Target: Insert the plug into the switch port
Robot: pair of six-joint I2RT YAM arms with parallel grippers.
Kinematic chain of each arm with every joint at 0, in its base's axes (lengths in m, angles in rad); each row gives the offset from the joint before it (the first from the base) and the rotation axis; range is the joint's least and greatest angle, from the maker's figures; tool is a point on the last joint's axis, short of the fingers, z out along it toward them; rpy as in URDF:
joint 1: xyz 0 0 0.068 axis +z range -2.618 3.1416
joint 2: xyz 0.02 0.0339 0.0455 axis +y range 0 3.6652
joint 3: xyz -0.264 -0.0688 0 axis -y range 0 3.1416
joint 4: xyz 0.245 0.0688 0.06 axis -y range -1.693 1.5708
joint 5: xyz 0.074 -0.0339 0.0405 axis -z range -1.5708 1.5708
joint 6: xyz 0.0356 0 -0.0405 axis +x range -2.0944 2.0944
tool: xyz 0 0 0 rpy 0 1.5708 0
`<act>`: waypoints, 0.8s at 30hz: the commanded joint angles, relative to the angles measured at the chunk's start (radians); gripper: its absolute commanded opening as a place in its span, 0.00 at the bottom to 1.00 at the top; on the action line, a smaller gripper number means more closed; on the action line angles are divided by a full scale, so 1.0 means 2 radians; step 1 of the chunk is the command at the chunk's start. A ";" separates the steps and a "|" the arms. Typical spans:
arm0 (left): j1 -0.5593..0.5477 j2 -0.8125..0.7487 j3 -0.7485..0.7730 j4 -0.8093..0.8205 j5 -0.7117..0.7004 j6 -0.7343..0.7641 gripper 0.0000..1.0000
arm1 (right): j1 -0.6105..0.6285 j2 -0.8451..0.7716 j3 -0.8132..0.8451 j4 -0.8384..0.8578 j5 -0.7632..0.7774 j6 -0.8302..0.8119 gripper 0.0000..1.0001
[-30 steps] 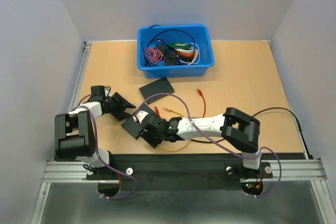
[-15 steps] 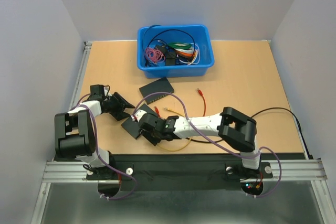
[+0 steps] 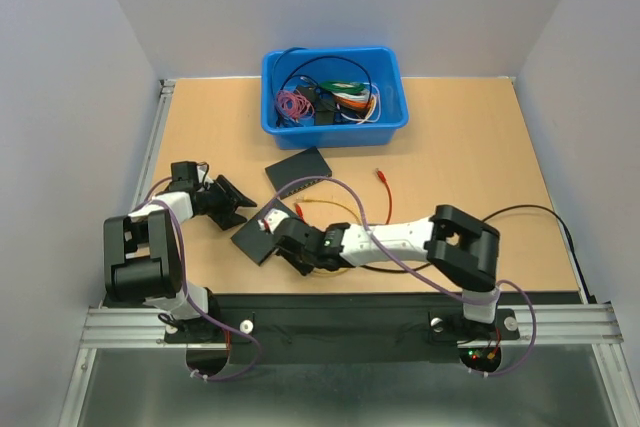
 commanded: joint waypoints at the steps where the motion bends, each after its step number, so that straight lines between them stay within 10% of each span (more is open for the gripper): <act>1: 0.006 -0.015 -0.008 -0.028 -0.036 0.049 0.64 | -0.013 -0.101 -0.064 0.024 -0.029 0.012 0.00; 11: 0.006 -0.176 -0.005 -0.001 0.075 0.078 0.62 | -0.077 -0.218 -0.101 0.059 -0.224 0.059 0.00; 24: -0.034 -0.271 -0.015 0.060 0.224 0.059 0.60 | -0.178 -0.168 -0.039 0.134 -0.418 0.160 0.00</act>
